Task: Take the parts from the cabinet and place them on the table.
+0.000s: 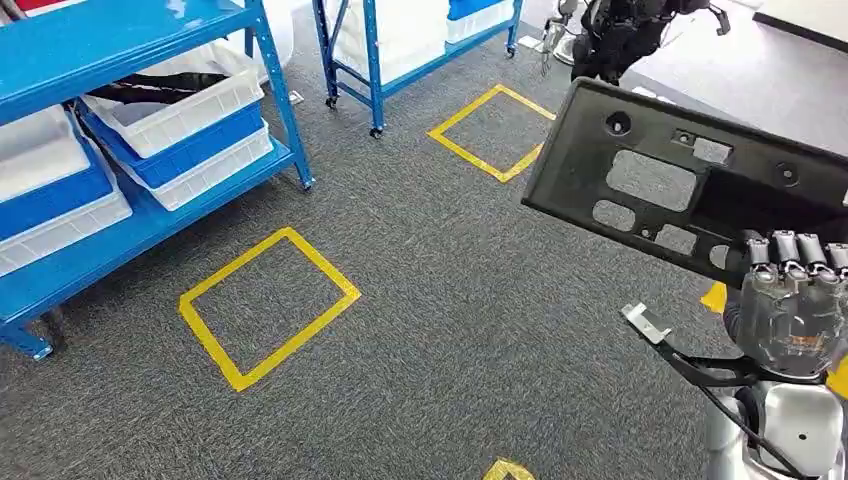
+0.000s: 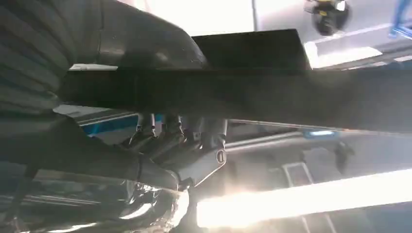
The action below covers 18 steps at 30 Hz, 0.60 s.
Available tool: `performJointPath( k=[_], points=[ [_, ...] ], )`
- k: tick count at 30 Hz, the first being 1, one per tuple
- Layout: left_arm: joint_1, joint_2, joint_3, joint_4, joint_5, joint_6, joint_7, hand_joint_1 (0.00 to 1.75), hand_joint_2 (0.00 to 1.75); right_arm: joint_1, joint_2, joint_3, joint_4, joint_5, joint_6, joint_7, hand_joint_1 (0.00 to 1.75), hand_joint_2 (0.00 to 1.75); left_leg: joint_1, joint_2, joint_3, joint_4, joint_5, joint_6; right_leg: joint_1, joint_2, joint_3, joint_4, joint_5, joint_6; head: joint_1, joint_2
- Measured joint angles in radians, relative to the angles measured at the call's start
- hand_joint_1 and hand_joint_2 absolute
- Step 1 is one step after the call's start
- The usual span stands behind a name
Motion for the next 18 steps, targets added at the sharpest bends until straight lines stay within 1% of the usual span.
performJointPath(
  k=[1, 2, 3, 4, 5, 6, 7, 8, 9, 10, 11, 12, 13, 14, 15, 16, 17, 18],
  points=[
    [0.001, 0.0, 0.003, 0.0, -0.001, 0.0, 0.0, 0.0, 1.75, 0.009, -0.005, 0.002, 0.004, 0.0, 0.0, 0.013, 1.75, 1.75, 0.0, 0.014, -0.002, 0.0, 0.0, 0.0, 0.0, -0.002, -0.027, 0.061, -0.018, 0.004, 0.0, 0.0],
    [0.001, 0.0, 0.005, 0.0, -0.002, -0.001, 0.0, 0.0, 1.75, 0.022, -0.012, 0.005, 0.008, 0.0, 0.0, 0.029, 1.75, 1.75, 0.0, 0.028, -0.003, 0.0, 0.0, -0.001, -0.003, -0.004, -0.034, 0.084, -0.019, 0.011, 0.002, 0.0],
    [0.002, 0.0, 0.006, 0.0, -0.002, -0.002, 0.0, 0.0, 1.75, 0.033, -0.019, 0.012, 0.013, 0.0, 0.0, 0.049, 1.75, 1.75, 0.002, 0.041, -0.003, 0.001, 0.0, -0.002, -0.009, -0.008, -0.017, 0.06, -0.006, 0.023, 0.001, 0.0],
    [0.002, 0.0, 0.006, 0.0, -0.004, -0.002, 0.0, 0.0, 1.75, 0.042, -0.027, 0.023, 0.018, 0.0, 0.0, 0.071, 1.75, 1.75, 0.005, 0.056, -0.003, 0.002, -0.002, -0.005, -0.016, -0.021, 0.027, -0.014, 0.024, 0.039, 0.002, 0.0],
    [0.002, 0.0, 0.006, 0.0, -0.006, -0.001, 0.0, 0.0, 1.75, 0.045, -0.035, 0.033, 0.022, 0.0, 0.0, 0.087, 1.75, 1.75, 0.008, 0.068, -0.001, 0.004, -0.004, -0.011, -0.022, -0.042, 0.076, -0.101, 0.053, 0.053, 0.001, 0.0],
    [0.001, 0.002, 0.007, 0.0, -0.01, 0.001, 0.002, 0.0, 1.75, 0.048, -0.04, 0.044, 0.027, 0.0, 0.0, 0.101, 1.75, 1.75, 0.0, 0.08, 0.001, 0.01, -0.008, -0.021, -0.027, -0.091, 0.12, -0.176, 0.073, 0.062, 0.003, 0.0],
    [0.002, 0.01, 0.01, -0.002, -0.011, 0.005, 0.005, 0.0, 1.75, 0.043, -0.044, 0.054, 0.033, 0.0, 0.0, 0.112, 1.75, 1.75, -0.004, 0.091, -0.003, 0.015, -0.016, -0.031, -0.014, -0.104, 0.136, -0.198, 0.063, 0.056, 0.013, 0.0],
    [0.002, 0.01, 0.01, -0.001, -0.012, 0.006, 0.007, 0.0, 1.75, 0.051, -0.046, 0.063, 0.037, 0.0, 0.0, 0.117, 1.75, 1.75, -0.009, 0.099, 0.0, 0.013, -0.017, -0.037, -0.014, -0.086, 0.13, -0.199, 0.07, 0.039, 0.009, 0.0],
    [0.002, 0.012, 0.01, -0.001, -0.013, 0.006, 0.008, 0.0, 1.75, 0.058, -0.049, 0.069, 0.041, 0.001, 0.0, 0.125, 1.75, 1.75, -0.009, 0.108, 0.005, 0.012, -0.017, -0.037, -0.019, -0.074, 0.127, -0.198, 0.07, 0.032, -0.005, 0.0],
    [0.0, 0.012, 0.01, -0.001, -0.013, 0.006, 0.008, 0.0, 1.75, 0.065, -0.052, 0.073, 0.047, 0.001, 0.0, 0.126, 1.75, 1.75, -0.005, 0.12, 0.009, 0.008, -0.015, -0.041, -0.016, -0.06, 0.123, -0.195, 0.07, 0.025, -0.005, 0.0],
    [0.0, 0.012, 0.01, -0.001, -0.014, 0.008, 0.01, 0.0, 1.75, 0.066, -0.054, 0.076, 0.049, 0.001, 0.0, 0.126, 1.75, 1.75, 0.004, 0.131, 0.011, 0.01, -0.018, -0.049, -0.016, -0.047, 0.123, -0.196, 0.072, 0.014, -0.005, 0.0],
    [-0.002, 0.013, 0.01, -0.001, -0.014, 0.008, 0.01, 0.0, 1.75, 0.07, -0.056, 0.079, 0.05, 0.001, -0.001, 0.127, 1.75, 1.75, 0.011, 0.1, 0.008, 0.022, -0.033, -0.058, -0.024, -0.038, 0.124, -0.198, 0.075, 0.005, -0.005, 0.0],
    [-0.002, 0.014, 0.01, -0.001, -0.014, 0.009, 0.01, 0.0, 1.75, 0.068, -0.06, 0.079, 0.05, 0.001, -0.002, 0.128, 1.75, 1.75, 0.011, 0.05, -0.008, 0.061, -0.066, -0.057, -0.022, -0.029, 0.122, -0.198, 0.077, -0.002, -0.006, 0.0],
    [-0.001, 0.014, 0.011, -0.001, -0.014, 0.009, 0.01, 0.0, 1.75, 0.064, -0.061, 0.082, 0.053, 0.001, -0.002, 0.129, 1.75, 1.75, 0.011, 0.019, -0.039, 0.13, -0.108, -0.056, -0.019, -0.021, 0.12, -0.198, 0.079, -0.011, -0.007, 0.0],
    [0.002, 0.014, 0.011, 0.0, -0.016, 0.01, 0.011, 0.0, 1.75, 0.065, -0.06, 0.088, 0.056, 0.001, -0.002, 0.131, 1.75, 1.75, 0.01, 0.001, -0.084, 0.225, -0.152, -0.054, -0.014, -0.008, 0.118, -0.198, 0.08, -0.016, -0.01, 0.0],
    [0.005, 0.014, 0.011, 0.0, -0.016, 0.013, 0.015, 0.0, 1.75, 0.067, -0.06, 0.095, 0.059, 0.001, -0.001, 0.132, 1.75, 1.75, 0.01, -0.004, -0.116, 0.29, -0.174, -0.051, -0.008, 0.005, 0.116, -0.197, 0.082, -0.02, -0.01, 0.0],
    [0.008, 0.015, 0.011, 0.0, -0.015, 0.016, 0.017, 0.0, 1.75, 0.068, -0.06, 0.099, 0.065, 0.001, -0.002, 0.133, 1.75, 1.75, 0.009, -0.006, -0.136, 0.323, -0.175, -0.047, -0.004, 0.019, 0.115, -0.197, 0.082, -0.021, -0.01, 0.0],
    [0.01, 0.015, 0.011, 0.0, -0.013, 0.017, 0.02, 0.0, 1.75, 0.067, -0.059, 0.102, 0.07, 0.001, -0.002, 0.135, 1.75, 1.75, 0.007, -0.006, -0.132, 0.309, -0.154, -0.041, 0.0, 0.032, 0.115, -0.197, 0.084, -0.023, -0.01, 0.0]
  ],
)
